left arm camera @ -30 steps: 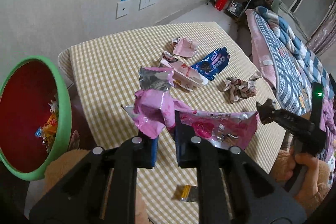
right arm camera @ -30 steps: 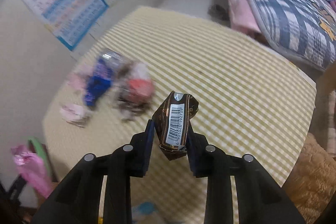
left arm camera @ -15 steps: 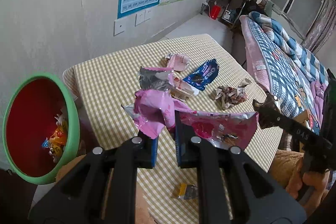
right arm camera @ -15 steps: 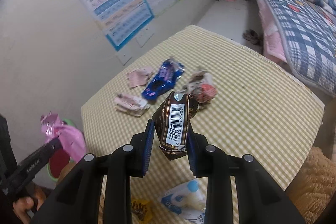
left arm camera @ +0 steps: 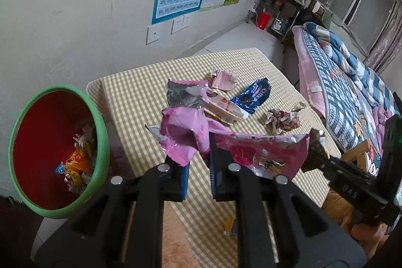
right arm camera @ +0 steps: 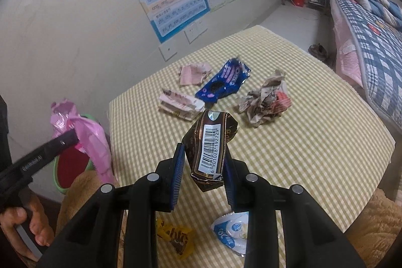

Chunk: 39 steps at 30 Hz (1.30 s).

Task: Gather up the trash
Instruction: 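Carry the pink wrapper over the bin with the left gripper while the right brings the chocolate wrapper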

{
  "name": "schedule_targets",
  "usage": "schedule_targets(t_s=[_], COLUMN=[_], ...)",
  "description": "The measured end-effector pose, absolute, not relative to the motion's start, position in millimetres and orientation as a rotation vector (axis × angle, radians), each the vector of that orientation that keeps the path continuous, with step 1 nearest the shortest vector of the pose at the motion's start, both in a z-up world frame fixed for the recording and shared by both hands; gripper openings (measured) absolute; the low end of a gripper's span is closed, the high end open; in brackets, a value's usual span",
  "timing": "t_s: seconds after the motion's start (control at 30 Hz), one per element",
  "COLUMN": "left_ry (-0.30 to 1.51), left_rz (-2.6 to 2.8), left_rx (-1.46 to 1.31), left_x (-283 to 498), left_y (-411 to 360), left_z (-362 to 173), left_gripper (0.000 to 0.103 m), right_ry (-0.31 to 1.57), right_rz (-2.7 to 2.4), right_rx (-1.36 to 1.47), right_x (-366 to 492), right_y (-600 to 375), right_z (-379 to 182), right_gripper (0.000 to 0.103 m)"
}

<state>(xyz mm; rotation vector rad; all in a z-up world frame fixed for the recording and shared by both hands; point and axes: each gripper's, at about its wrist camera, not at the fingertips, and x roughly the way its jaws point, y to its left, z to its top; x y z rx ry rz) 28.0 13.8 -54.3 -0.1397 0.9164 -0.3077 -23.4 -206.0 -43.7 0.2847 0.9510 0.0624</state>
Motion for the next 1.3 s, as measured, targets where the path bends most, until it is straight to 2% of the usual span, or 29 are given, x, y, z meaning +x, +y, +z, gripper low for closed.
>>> schedule_targets(t_s=[0.63,1.3], left_ry=[0.866,0.857], left_rz=[-0.243,0.094], left_rx=[-0.172,-0.221], left_x=[21.8,16.1], left_y=[65.8,190.7], left_z=[-47.9,-64.4], left_gripper=[0.013,0.013], right_ry=[1.011,0.939], right_rz=[0.091,0.292], right_rx=[0.201,0.22], right_x=[-20.8,24.1], right_y=[-165.0,-76.9], right_z=[-62.0,-14.1], right_gripper=[0.029,0.029])
